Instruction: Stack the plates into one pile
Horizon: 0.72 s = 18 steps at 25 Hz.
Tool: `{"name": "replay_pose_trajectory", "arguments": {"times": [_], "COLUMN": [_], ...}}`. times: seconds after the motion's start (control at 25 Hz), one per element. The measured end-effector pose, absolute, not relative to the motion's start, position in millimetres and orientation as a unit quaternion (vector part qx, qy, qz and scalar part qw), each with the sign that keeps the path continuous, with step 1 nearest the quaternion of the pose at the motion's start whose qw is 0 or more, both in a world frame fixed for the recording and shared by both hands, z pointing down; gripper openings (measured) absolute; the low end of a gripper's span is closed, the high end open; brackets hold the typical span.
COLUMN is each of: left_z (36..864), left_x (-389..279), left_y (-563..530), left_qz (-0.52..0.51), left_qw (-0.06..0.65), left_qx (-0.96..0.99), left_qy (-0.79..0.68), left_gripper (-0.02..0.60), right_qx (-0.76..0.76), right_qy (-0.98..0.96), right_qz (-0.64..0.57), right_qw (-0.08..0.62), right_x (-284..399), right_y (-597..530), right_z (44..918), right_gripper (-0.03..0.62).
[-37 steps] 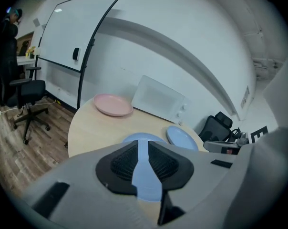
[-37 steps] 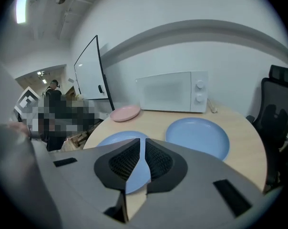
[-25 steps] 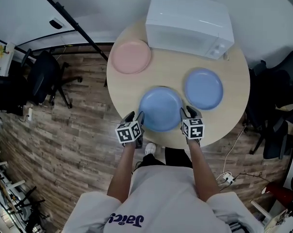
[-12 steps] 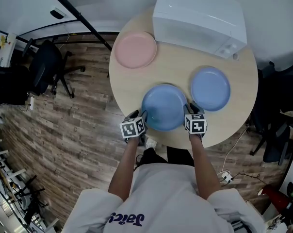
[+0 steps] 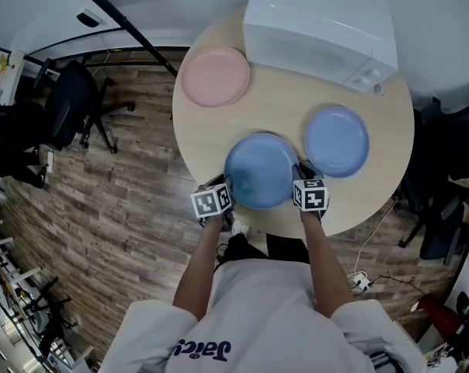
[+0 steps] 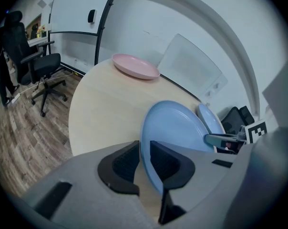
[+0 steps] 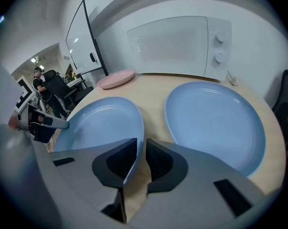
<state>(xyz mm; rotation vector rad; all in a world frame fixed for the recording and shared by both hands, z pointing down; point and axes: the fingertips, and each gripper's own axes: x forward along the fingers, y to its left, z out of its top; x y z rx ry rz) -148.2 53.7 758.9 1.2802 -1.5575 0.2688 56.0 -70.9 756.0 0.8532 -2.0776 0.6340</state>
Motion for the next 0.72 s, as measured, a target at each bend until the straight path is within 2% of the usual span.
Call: {"name": "replay_pose_trajectory", "arguments": {"times": [0.08,0.2,0.72], "left_z": [759.1,760.5,753.2], "left_x": [-150.5,-152.1,-153.7], "left_y": [56.1,57.3,57.5], "left_qz": [0.120,0.125,0.119], "left_qw": [0.521,0.520,0.539], "left_qx": [0.531,0.526,0.518], "left_qy": [-0.657,-0.662,-0.653], "left_gripper": [0.052,0.031,0.021], "right_qx": [0.335,0.337,0.346], "right_qy": [-0.819,-0.818,-0.820], "right_qz": [0.248,0.247,0.259], "right_qw": [0.394,0.395,0.374], "right_x": [54.3,53.7,51.9], "right_y": [-69.6,-69.7,-72.5], "right_z": [755.6,756.3,745.2], "right_gripper": [0.059,0.045,0.035]}}
